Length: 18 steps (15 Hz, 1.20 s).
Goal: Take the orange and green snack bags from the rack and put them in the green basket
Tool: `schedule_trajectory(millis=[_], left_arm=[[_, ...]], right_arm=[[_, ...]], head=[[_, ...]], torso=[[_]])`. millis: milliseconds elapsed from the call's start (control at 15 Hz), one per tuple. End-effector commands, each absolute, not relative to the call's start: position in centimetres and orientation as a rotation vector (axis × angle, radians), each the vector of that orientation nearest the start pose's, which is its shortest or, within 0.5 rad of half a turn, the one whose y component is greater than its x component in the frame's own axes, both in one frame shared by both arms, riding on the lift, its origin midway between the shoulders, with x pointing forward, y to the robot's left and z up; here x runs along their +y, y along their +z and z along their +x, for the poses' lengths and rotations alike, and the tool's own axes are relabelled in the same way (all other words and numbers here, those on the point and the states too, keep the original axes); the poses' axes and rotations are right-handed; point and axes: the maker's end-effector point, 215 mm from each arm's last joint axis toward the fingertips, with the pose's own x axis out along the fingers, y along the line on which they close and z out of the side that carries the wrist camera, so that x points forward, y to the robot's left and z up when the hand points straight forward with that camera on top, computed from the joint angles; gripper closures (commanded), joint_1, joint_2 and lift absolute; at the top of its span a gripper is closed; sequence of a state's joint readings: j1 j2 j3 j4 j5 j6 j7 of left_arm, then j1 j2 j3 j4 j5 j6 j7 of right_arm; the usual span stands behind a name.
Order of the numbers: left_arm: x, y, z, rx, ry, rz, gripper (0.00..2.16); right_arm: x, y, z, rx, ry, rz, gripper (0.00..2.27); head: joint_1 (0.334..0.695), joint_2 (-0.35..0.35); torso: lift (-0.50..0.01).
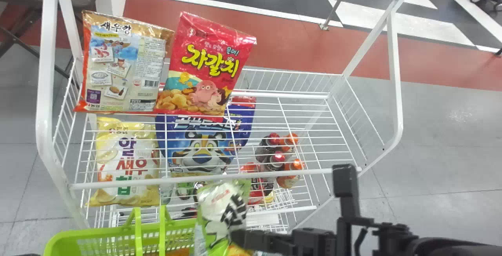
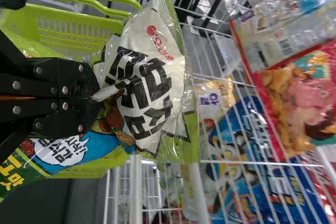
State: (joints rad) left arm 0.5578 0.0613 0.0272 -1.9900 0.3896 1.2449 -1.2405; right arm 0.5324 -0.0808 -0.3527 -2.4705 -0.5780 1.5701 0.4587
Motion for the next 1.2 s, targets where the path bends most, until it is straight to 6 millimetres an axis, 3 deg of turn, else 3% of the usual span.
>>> schedule_trajectory(millis=[0,400,667,800,867,933,1000,1133], left_arm=[[0.9,-43.4,16.0,1.018,-1.199,-1.121,2.15],[1.0,-43.4,15.9,1.017,-1.202,-1.127,2.15],[1.0,-43.4,15.9,1.018,-1.204,-1.125,2.15],[1.0,-43.3,15.9,1.016,-1.206,-1.125,2.15],[1.0,-43.3,16.0,1.015,-1.206,-1.124,2.15],[1.1,-43.3,16.0,1.016,-1.204,-1.125,2.15],[1.2,-43.3,16.1,1.014,-1.202,-1.125,2.15],[1.2,-43.4,16.1,1.014,-1.2,-1.126,2.15]], right_arm=[[-13.2,-45.1,23.1,1.123,0.581,0.545,2.22],[-8.6,-50.2,19.0,1.293,0.631,0.484,2.22],[-7.3,-53.4,17.0,1.38,0.628,0.407,2.22],[-7.2,-54.7,19.9,1.279,0.614,0.363,2.2],[-7.1,-55.0,20.9,1.243,0.613,0.371,1.78],[-7.5,-55.0,21.3,1.233,0.607,0.38,1.01],[-8.0,-54.5,21.8,1.211,0.603,0.388,0.09],[-8.6,-53.2,22.5,1.176,0.6,0.393,0.0]], head=[[0.695,-0.35],[0.695,-0.344],[0.695,-0.286],[0.695,-0.276],[0.695,-0.266],[0.695,-0.254],[0.695,-0.231],[0.695,-0.23]], torso=[[0.0],[0.0],[0.0],[0.0],[0.0],[0.0],[0.0],[0.0]])
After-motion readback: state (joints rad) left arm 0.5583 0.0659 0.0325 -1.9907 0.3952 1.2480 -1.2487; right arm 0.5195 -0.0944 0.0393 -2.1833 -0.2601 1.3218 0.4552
